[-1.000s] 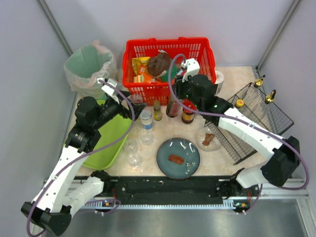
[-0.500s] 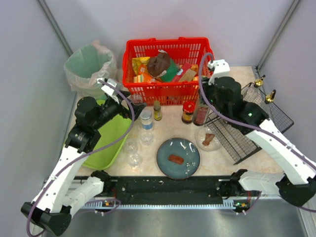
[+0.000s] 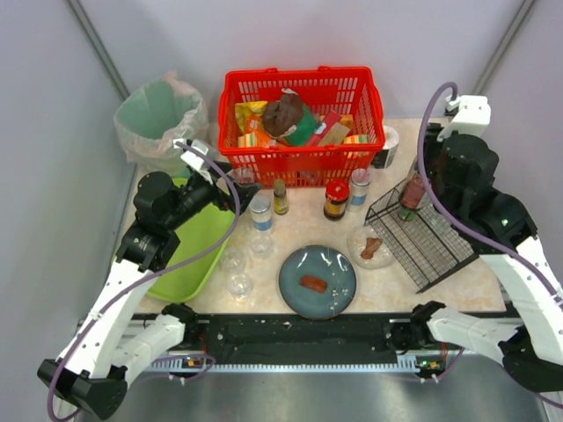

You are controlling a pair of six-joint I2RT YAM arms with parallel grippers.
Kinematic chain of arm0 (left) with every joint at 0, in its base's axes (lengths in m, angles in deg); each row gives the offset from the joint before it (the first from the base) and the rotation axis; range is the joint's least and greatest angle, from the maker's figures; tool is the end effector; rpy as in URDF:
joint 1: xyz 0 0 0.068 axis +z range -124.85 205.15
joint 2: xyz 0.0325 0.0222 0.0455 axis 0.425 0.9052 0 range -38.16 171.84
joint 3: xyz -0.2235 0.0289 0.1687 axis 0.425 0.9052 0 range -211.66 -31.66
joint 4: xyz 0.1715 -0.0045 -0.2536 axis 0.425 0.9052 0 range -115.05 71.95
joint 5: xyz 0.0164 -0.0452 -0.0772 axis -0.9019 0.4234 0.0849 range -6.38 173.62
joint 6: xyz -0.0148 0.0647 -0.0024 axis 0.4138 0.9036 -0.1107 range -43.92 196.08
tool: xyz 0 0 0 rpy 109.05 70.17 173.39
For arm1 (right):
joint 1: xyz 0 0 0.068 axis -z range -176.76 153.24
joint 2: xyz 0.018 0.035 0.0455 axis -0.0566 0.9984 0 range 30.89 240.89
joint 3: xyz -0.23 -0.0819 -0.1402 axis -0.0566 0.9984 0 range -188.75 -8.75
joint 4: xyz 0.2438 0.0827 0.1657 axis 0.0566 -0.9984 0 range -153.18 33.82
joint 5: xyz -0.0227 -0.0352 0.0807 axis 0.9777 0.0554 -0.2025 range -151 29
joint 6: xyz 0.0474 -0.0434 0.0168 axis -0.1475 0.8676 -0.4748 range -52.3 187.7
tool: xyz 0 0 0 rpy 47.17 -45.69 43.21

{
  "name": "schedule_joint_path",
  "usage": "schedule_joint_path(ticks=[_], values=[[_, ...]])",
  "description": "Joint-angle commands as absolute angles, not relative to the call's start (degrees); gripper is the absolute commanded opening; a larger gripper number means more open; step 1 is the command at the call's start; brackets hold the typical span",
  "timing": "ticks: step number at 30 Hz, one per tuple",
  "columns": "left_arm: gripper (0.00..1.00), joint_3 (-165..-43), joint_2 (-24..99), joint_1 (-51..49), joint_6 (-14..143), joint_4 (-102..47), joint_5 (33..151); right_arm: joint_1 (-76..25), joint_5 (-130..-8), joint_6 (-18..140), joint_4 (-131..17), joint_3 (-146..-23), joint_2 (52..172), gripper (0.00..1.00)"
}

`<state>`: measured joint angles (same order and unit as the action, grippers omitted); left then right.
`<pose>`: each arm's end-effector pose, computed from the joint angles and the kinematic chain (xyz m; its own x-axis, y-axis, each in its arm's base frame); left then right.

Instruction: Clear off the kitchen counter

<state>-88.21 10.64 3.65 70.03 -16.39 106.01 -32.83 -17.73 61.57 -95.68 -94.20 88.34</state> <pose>0.2200 -0.1083 0.4158 -0.0878 -0.0702 -0.9937 0.6878 0.7173 -0.1114 0.1933 0.0964 0.5113 -0.1482 -0.0116 -0.9889 0.1306 0.9909 -0.0312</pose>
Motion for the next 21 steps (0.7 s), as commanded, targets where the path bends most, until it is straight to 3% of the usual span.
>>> schedule_joint_path(ticks=[1,15,21], values=[[0.98,-88.88,11.06,3.44,69.84,-17.23,106.03,-28.23,-12.83,63.4,-91.59,-99.28,89.33,0.0],[0.98,-88.79,11.68,3.44,69.84,-17.06,105.33,-17.68,-6.42,58.74,-92.56,-96.29,87.32,0.0],[0.98,-88.88,11.94,3.44,69.66,-16.88,104.45,-6.88,-16.15,59.01,-92.21,-96.03,86.71,0.0]])
